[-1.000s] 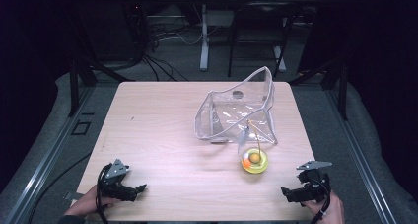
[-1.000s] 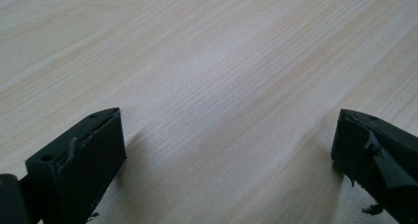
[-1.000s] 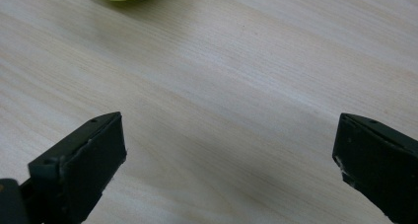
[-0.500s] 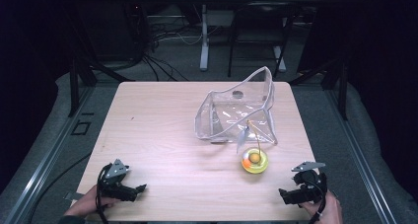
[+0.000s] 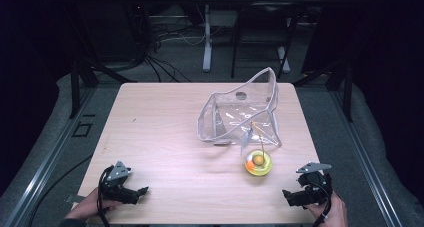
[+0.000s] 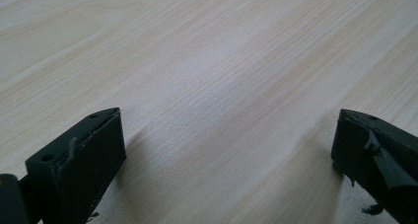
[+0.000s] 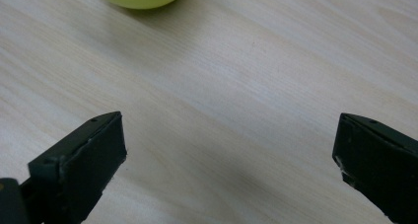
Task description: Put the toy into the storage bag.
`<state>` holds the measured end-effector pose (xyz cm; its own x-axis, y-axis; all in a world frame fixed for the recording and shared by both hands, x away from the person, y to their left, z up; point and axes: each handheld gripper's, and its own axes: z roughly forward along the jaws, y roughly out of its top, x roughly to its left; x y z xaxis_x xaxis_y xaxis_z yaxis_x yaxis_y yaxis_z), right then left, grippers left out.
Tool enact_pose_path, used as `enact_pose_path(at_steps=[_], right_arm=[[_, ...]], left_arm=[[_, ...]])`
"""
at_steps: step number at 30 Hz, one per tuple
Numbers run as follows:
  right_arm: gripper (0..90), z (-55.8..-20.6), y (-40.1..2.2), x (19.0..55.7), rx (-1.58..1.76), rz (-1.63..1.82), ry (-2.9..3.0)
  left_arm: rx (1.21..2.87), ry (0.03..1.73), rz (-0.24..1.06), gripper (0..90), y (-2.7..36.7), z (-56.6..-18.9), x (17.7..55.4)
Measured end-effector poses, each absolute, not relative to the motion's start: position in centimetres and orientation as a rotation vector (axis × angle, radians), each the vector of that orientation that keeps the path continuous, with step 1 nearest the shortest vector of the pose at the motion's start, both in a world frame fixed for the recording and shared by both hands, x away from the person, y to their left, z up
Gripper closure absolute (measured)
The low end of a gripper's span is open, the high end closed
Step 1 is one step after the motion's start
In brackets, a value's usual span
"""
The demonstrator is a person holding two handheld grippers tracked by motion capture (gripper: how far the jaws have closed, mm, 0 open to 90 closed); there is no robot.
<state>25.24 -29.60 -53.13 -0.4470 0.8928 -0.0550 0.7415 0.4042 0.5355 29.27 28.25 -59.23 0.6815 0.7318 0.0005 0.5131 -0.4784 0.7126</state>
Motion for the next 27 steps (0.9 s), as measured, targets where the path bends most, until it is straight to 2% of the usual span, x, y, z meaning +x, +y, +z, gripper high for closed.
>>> enact_pose_path(at_steps=[27], right_arm=[[0.0,-49.7,-25.3,27.2,1.198,0.832,2.335]], left_arm=[[2.186,0.952,0.4,0.0,28.2,-59.2,29.3]])
